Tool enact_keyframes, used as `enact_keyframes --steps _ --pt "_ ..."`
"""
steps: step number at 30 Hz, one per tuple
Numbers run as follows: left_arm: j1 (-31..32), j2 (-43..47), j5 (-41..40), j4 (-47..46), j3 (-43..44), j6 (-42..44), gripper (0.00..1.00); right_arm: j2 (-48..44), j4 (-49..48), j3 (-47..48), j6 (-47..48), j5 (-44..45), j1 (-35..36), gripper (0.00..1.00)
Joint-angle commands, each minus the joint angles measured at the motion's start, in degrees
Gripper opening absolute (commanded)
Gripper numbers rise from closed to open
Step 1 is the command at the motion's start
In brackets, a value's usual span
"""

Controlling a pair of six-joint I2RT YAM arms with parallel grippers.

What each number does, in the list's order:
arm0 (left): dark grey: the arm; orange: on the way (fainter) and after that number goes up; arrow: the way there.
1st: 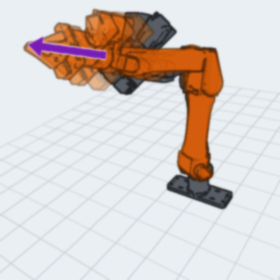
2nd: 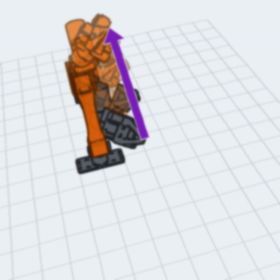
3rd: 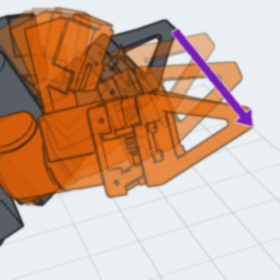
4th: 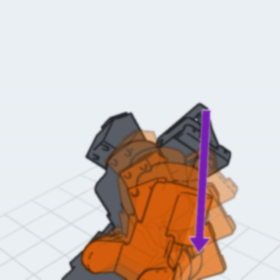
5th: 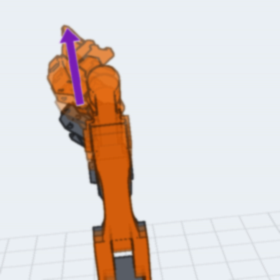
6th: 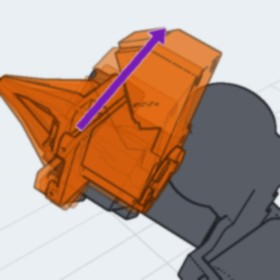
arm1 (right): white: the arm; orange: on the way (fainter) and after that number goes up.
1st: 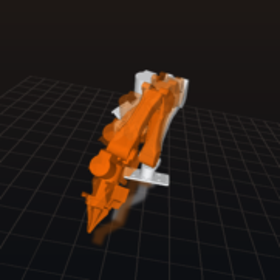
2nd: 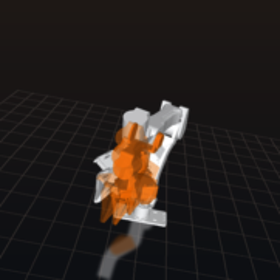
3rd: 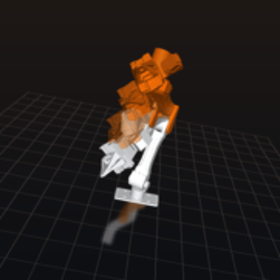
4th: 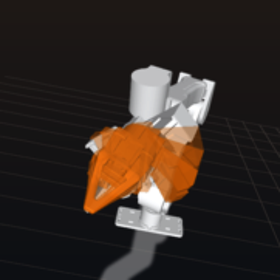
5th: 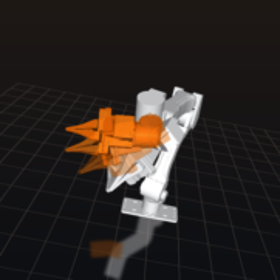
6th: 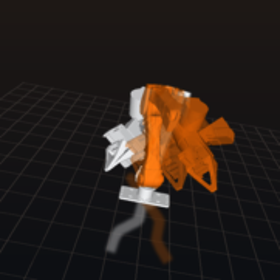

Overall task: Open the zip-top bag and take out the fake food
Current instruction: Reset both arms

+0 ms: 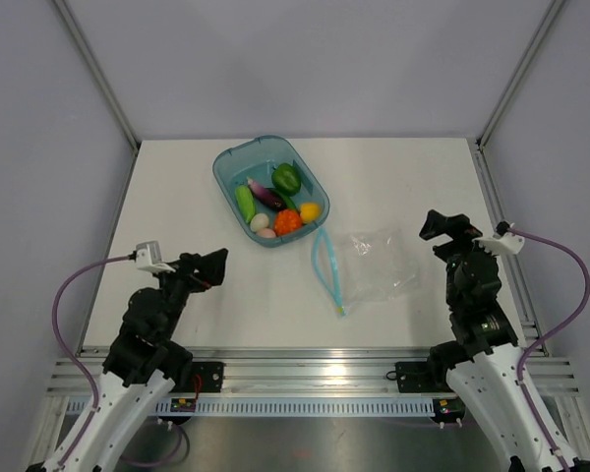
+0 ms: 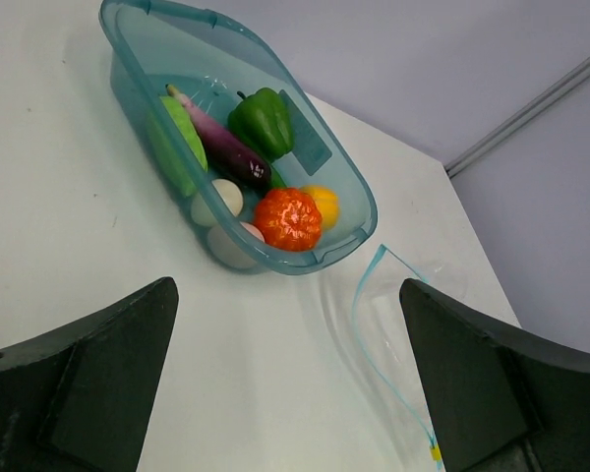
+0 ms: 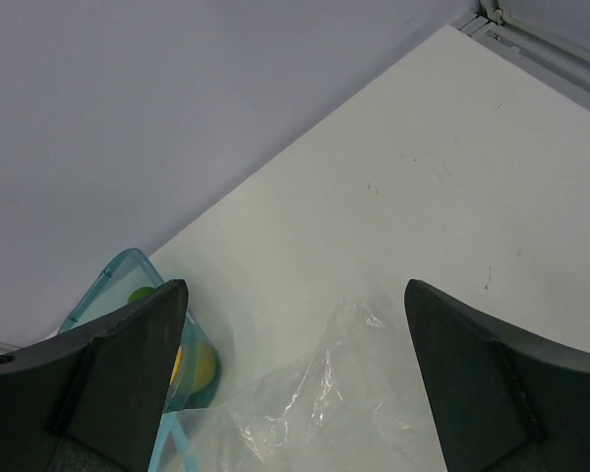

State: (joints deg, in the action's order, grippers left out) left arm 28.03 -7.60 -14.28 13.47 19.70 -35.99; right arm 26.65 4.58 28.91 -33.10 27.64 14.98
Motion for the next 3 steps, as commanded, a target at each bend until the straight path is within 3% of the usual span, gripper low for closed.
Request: enact_keyframes --steps 1,3 --pt "0.18 -0.75 -1.10 -1.44 0.86 0.74 0.99 0.77 -0.10 1.24 -1.79 4.00 -0.13 0.99" --pt "0.18 -0.93 -1.36 -1.35 0.86 0.66 0.99 0.94 0.08 1.33 -1.62 4.09 -0.13 1.00"
